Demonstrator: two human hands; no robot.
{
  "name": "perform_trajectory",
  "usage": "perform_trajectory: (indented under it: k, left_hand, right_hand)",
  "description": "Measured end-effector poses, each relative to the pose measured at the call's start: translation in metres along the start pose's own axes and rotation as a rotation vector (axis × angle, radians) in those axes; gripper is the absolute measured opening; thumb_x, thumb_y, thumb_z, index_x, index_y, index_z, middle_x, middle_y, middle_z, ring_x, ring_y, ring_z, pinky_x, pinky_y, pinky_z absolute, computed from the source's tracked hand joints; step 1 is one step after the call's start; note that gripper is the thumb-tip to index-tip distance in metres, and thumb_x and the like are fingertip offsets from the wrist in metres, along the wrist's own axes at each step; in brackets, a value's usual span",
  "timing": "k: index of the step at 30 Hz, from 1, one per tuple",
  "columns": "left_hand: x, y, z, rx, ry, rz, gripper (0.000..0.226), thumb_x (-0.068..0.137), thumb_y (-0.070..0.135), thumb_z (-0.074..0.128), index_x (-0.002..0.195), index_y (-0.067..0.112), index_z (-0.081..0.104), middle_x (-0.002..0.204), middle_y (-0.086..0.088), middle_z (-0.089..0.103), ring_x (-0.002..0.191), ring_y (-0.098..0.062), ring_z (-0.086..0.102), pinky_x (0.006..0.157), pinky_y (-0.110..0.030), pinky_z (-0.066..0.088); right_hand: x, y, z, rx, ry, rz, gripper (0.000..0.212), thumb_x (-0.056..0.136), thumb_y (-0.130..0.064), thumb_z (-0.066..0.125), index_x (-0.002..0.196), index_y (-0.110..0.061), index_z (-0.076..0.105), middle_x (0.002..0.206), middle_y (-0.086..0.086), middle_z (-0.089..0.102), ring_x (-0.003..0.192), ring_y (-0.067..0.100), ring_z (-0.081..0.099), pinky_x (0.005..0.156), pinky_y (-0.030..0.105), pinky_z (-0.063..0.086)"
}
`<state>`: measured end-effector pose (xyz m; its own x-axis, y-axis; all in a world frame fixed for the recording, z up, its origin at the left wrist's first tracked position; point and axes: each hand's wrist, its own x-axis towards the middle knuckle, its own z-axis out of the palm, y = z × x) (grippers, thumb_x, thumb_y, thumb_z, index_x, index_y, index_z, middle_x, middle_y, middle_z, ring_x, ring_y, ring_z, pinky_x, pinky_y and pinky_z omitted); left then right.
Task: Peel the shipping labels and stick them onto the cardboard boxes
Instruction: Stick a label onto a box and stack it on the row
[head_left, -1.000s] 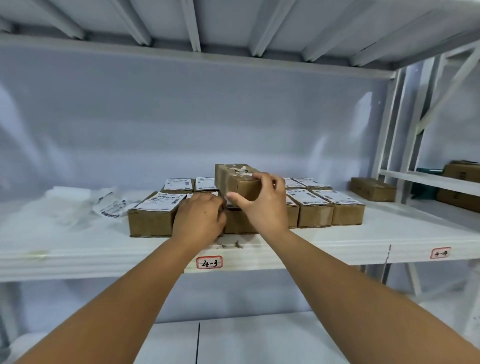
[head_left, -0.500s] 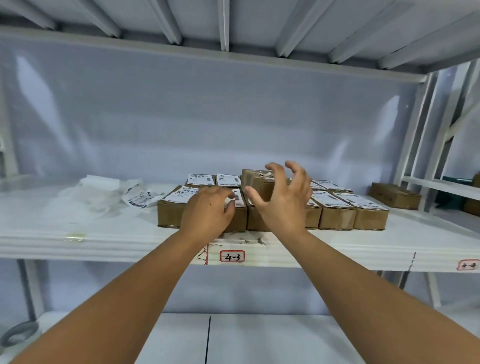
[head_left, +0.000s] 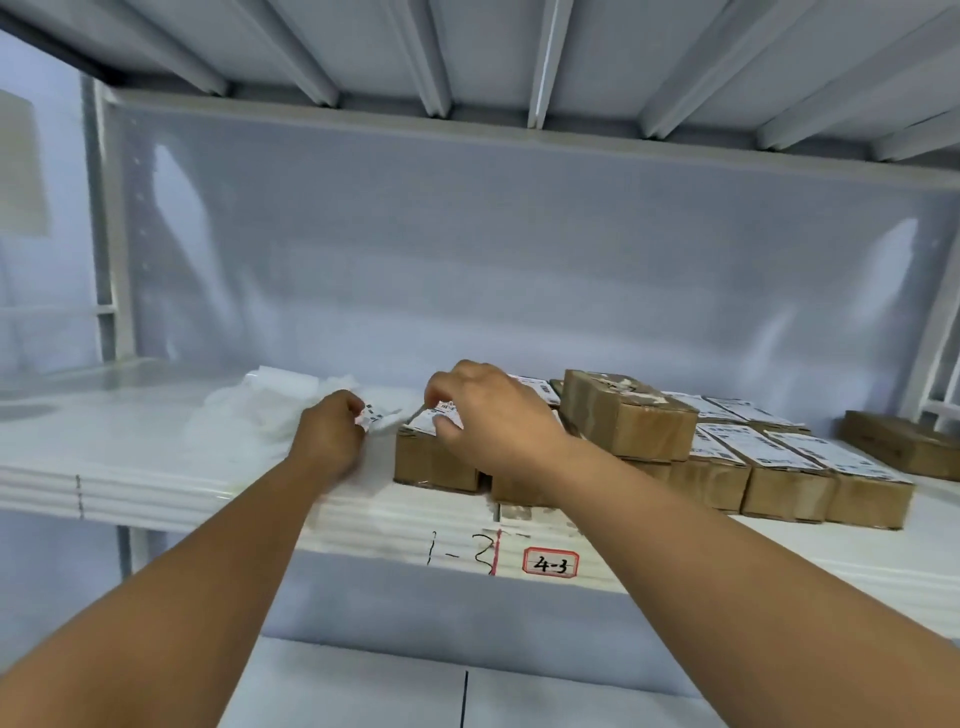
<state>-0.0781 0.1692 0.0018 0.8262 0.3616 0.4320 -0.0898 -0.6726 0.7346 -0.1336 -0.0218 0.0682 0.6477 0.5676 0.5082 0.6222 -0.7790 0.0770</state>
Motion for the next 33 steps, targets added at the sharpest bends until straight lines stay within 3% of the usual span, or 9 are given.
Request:
perform_trajectory:
  k: [3,7,10,16,19,23,27,29,33]
  left_hand:
    - [0.016,-0.006,0.001,0.230,-0.149,0.077,0.026,0.089,0.009,0.054,0.114,0.007,0.060,0.116,-0.012,0.062,0.110,-0.030,0.056,0.088,-0.028,0.040]
    - [0.027,-0.014,0.009,0.437,-0.130,0.176,0.024,0.092,0.017,0.047,0.077,0.009,0.063,0.092,-0.013,0.068,0.090,-0.029,0.061,0.060,-0.024,0.033]
    - [0.030,-0.017,0.015,0.455,-0.098,0.213,0.032,0.091,0.009,0.045,0.059,0.013,0.049,0.084,-0.016,0.067,0.086,-0.031,0.061,0.058,-0.026,0.029]
    - [0.029,-0.018,0.014,0.171,0.096,0.125,0.018,0.084,0.001,0.045,0.068,0.008,0.051,0.076,-0.012,0.062,0.073,-0.030,0.057,0.058,-0.028,0.036]
    - [0.025,-0.015,0.007,-0.009,0.191,0.123,0.020,0.085,0.001,0.043,0.068,0.007,0.050,0.067,-0.007,0.055,0.065,-0.025,0.048,0.051,-0.028,0.032]
    - [0.020,-0.009,0.003,-0.056,0.304,0.270,0.016,0.095,0.006,0.042,0.082,0.004,0.052,0.073,-0.009,0.053,0.067,-0.027,0.046,0.060,-0.034,0.035]
    - [0.020,-0.005,0.004,0.013,0.363,0.365,0.018,0.097,0.010,0.042,0.085,0.003,0.052,0.078,-0.009,0.052,0.070,-0.026,0.045,0.061,-0.030,0.031]
    - [0.021,-0.006,0.006,0.032,0.349,0.410,0.017,0.097,0.009,0.043,0.090,0.001,0.056,0.084,-0.013,0.056,0.075,-0.029,0.049,0.064,-0.030,0.031]
    - [0.019,-0.006,0.009,0.056,0.290,0.491,0.019,0.095,0.007,0.047,0.107,-0.002,0.059,0.105,-0.017,0.060,0.097,-0.032,0.055,0.077,-0.028,0.036]
  right_hand:
    - [0.022,-0.004,0.008,-0.047,-0.087,-0.017,0.025,0.092,-0.026,0.046,0.115,-0.023,0.055,0.118,0.001,0.053,0.116,0.021,0.044,0.080,0.033,0.039]
    - [0.048,-0.003,0.020,-0.042,-0.114,0.000,0.021,0.091,-0.028,0.047,0.108,-0.022,0.058,0.115,0.001,0.056,0.111,0.021,0.047,0.077,0.032,0.040]
    - [0.063,-0.002,0.030,-0.012,-0.127,0.040,0.019,0.090,-0.027,0.048,0.104,-0.023,0.060,0.114,0.000,0.058,0.109,0.021,0.050,0.075,0.030,0.038]
    - [0.092,0.003,0.048,0.089,-0.117,0.195,0.020,0.087,-0.023,0.051,0.104,-0.022,0.060,0.113,0.001,0.061,0.102,0.022,0.054,0.074,0.029,0.043]
    - [0.105,0.007,0.052,0.247,-0.101,0.255,0.034,0.088,-0.017,0.051,0.121,-0.021,0.055,0.125,0.004,0.056,0.108,0.022,0.053,0.080,0.028,0.045]
    - [0.114,0.007,0.052,0.513,-0.083,0.376,0.052,0.091,-0.010,0.049,0.141,-0.020,0.038,0.132,0.013,0.049,0.106,0.027,0.054,0.069,0.024,0.043]
    - [0.121,0.003,0.052,1.005,-0.039,0.602,0.027,0.096,-0.018,0.043,0.122,-0.017,0.052,0.108,0.007,0.054,0.098,0.030,0.063,0.088,0.037,0.055]
    - [0.121,0.000,0.050,1.300,-0.001,0.693,0.016,0.099,-0.023,0.043,0.105,-0.014,0.054,0.095,0.006,0.049,0.087,0.029,0.061,0.082,0.036,0.057]
    - [0.121,0.000,0.052,1.370,0.041,0.655,0.044,0.094,-0.051,0.047,0.098,-0.009,0.057,0.089,0.006,0.060,0.088,0.025,0.062,0.072,0.034,0.054]
